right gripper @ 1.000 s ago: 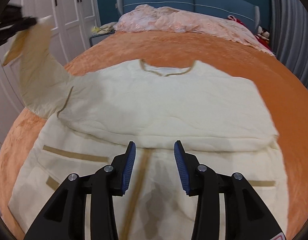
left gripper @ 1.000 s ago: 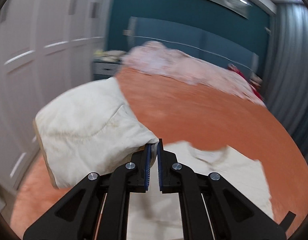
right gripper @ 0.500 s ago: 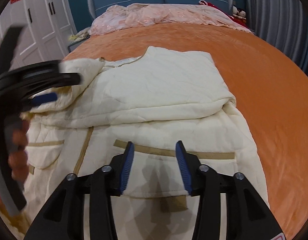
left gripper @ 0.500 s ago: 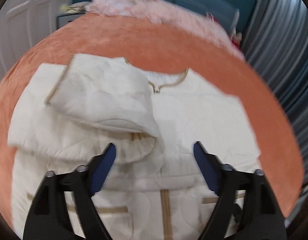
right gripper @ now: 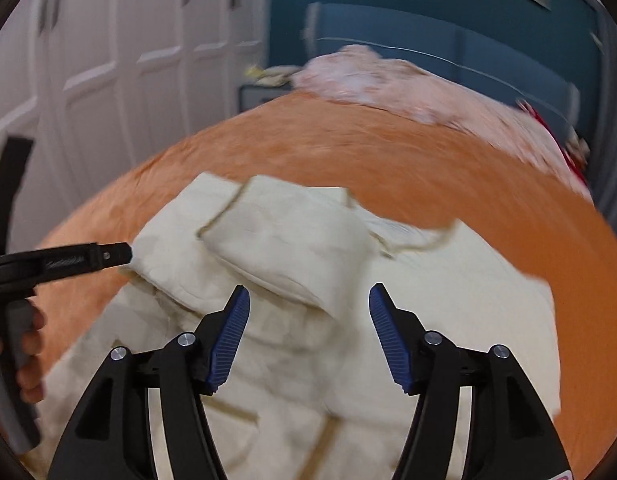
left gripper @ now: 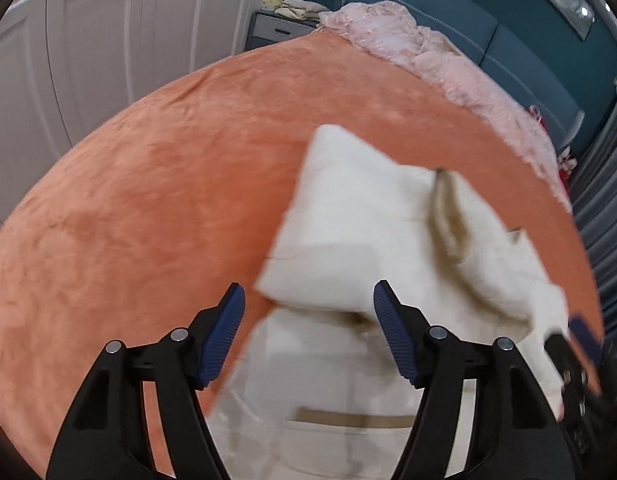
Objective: Fold large clothes
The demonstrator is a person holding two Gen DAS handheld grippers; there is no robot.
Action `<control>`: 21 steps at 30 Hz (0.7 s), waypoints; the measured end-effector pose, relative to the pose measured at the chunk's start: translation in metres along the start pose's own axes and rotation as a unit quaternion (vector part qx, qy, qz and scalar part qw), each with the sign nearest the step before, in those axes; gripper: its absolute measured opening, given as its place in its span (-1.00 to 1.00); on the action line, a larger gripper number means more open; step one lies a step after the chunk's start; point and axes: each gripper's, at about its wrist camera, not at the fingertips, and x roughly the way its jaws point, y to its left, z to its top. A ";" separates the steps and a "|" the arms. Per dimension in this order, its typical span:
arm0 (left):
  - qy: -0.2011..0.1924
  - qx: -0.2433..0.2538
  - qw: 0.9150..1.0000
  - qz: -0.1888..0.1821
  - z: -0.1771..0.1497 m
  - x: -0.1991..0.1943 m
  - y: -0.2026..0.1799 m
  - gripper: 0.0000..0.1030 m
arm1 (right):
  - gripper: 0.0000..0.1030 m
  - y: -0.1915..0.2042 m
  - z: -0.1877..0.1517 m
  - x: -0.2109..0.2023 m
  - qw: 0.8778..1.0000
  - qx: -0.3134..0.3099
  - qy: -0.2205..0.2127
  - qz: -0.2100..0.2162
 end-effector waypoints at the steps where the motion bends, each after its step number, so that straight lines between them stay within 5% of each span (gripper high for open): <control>1: 0.003 0.012 1.000 0.002 -0.002 -0.001 0.001 0.25 | 0.18 0.009 0.003 0.011 1.000 -0.018 0.010 -0.001; 8: 0.021 0.108 0.992 0.064 -0.018 0.017 0.004 0.25 | 0.12 0.016 0.006 0.052 0.998 -0.036 0.054 -0.019; 13: 0.025 0.104 0.990 0.096 -0.011 0.044 0.007 -0.12 | -0.63 -0.034 0.014 0.049 0.994 0.094 0.052 -0.003; 17: 0.027 0.080 0.991 0.100 -0.005 0.051 0.010 -0.34 | -0.73 -0.111 -0.009 0.019 0.968 0.252 0.019 0.007; 21: 0.031 0.083 0.990 0.111 -0.011 0.058 0.007 -0.36 | -0.67 -0.164 -0.058 0.001 0.947 0.316 0.031 -0.034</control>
